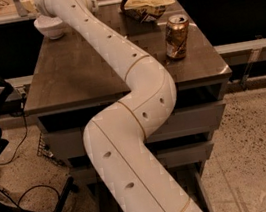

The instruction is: Place water bottle into white bowl

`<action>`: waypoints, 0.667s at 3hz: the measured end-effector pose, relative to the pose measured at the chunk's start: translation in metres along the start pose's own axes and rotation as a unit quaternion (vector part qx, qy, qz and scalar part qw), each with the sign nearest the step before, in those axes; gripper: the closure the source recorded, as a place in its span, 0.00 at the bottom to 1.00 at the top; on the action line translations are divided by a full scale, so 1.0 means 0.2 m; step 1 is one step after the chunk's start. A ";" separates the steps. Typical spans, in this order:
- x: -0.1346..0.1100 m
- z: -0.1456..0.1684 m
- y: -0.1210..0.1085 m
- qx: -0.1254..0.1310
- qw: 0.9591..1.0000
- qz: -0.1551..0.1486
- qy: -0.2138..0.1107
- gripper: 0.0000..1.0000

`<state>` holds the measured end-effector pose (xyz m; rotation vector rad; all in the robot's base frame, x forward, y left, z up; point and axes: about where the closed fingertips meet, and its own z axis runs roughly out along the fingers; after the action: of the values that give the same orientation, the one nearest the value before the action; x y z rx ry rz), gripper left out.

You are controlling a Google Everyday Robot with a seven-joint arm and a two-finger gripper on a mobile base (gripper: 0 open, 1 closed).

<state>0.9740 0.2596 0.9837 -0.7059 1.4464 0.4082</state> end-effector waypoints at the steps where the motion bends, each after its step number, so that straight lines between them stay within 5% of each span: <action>1: 0.09 0.01 0.03 -0.010 0.999 0.016 0.026 1.00; 2: 0.10 0.01 0.04 -0.012 0.999 0.017 0.028 0.84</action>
Offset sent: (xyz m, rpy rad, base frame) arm -0.0007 0.0020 -0.0166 -0.0107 0.0560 0.0078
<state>0.9727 0.2640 0.9626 -0.7177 1.5110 0.4356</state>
